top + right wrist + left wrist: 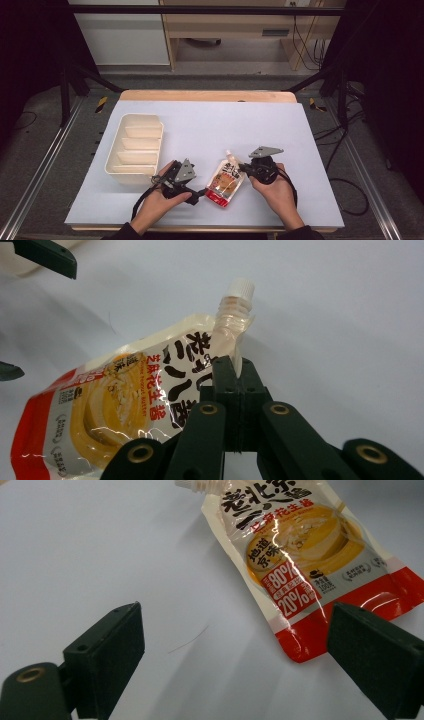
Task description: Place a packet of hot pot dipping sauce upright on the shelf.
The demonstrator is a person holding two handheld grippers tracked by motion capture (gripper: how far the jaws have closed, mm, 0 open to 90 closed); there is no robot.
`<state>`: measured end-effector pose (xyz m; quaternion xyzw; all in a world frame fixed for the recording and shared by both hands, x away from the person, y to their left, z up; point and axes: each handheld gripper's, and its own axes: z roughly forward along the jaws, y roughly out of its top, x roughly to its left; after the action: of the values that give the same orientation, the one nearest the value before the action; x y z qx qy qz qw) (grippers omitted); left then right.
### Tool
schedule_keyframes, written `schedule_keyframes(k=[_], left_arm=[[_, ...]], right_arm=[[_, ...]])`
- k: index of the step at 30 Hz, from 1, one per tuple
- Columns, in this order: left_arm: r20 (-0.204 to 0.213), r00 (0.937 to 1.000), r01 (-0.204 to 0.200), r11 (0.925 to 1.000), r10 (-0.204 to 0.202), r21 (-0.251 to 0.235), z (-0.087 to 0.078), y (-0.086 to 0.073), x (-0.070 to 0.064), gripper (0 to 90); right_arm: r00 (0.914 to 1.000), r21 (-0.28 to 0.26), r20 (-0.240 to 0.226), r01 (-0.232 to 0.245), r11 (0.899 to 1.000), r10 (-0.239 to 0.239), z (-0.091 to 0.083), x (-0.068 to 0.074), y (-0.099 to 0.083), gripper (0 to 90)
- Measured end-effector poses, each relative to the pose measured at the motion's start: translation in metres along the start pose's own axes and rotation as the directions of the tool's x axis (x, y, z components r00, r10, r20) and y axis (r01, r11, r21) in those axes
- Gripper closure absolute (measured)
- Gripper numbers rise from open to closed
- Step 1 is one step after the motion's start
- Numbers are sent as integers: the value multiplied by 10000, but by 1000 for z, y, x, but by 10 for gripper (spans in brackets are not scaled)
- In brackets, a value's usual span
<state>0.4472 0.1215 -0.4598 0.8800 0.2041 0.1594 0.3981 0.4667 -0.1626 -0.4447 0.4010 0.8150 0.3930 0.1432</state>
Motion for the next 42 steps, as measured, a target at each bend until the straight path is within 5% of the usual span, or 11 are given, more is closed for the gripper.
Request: schedule_keyframes(k=[6, 15, 30, 39, 42], left_arm=[[125, 9996, 252, 9997, -251, -78, -4, -1, 4, 76], [144, 9999, 73, 10000, -74, 39, -3, -2, 6, 69], [288, 9990, 333, 9994, -331, -69, -9, -2, 9, 64], [195, 9991, 374, 9987, -367, -349, -24, 6, 16, 62], [94, 9992, 388, 9986, -384, -372, -31, 9, 21, 62]], right_arm=[[9996, -141, -97, 253, 9996, -254, 0, 0, 17, 900], [9989, -148, -28, 459, 9988, -459, 2, -5, 37, 900], [9908, -524, -282, 1309, 9900, -1325, -4, 9, 70, 900], [9743, -707, -569, 2141, 9743, -2182, -8, 26, 83, 900], [9625, -805, -707, 2563, 9632, -2620, -14, 37, 85, 900]])
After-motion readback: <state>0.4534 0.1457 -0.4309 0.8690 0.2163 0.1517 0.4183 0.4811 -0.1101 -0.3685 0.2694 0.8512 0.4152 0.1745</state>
